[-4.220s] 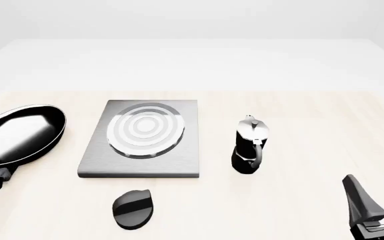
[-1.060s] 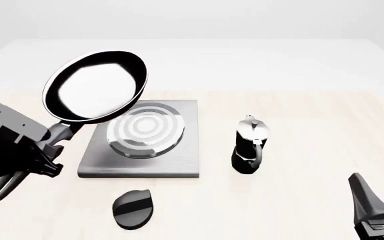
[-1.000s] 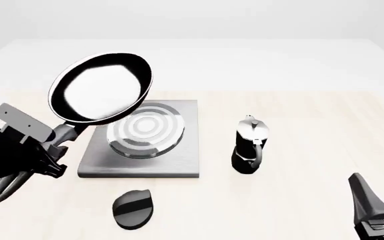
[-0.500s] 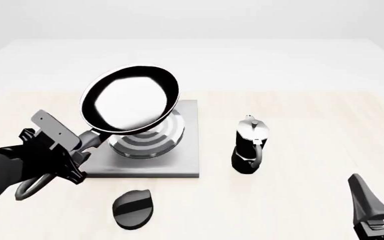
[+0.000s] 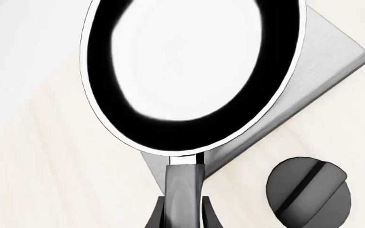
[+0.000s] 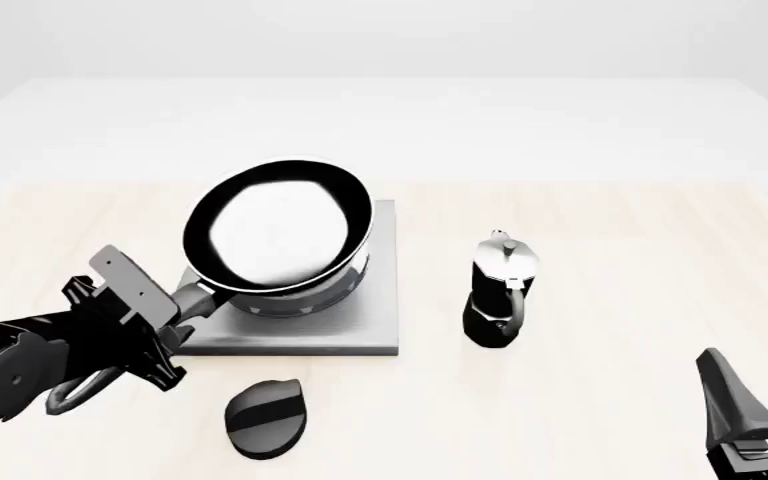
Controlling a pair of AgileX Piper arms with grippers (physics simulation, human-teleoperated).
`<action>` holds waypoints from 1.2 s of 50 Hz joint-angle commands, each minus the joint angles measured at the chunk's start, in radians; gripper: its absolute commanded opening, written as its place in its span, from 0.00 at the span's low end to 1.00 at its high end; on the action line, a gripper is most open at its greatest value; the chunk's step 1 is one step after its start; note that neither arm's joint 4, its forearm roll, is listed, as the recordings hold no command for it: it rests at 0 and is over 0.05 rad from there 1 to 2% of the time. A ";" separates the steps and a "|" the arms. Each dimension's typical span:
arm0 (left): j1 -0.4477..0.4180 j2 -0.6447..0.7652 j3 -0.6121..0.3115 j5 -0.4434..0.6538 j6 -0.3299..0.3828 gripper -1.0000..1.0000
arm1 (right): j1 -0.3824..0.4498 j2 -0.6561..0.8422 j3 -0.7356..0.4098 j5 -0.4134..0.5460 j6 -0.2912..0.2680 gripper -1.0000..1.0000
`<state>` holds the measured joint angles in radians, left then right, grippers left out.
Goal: Turn on the stove and put the frying pan on it.
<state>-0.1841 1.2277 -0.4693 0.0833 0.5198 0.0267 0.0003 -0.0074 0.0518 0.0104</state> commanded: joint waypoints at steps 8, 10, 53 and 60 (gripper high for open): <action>0.001 0.029 0.008 -0.059 0.017 0.00 | -0.001 0.000 -0.001 0.004 0.001 1.00; 0.001 0.031 0.005 -0.059 0.014 0.00 | -0.001 0.000 -0.002 0.004 0.001 1.00; 0.022 0.126 0.069 -0.176 0.048 0.00 | -0.004 0.000 0.003 0.004 0.005 1.00; 0.023 0.125 0.073 -0.177 0.051 0.00 | -0.005 0.000 0.002 0.004 0.005 1.00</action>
<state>-0.1641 1.3367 -0.3891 -0.0793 0.5546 0.0226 0.0004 -0.0040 0.0547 0.0143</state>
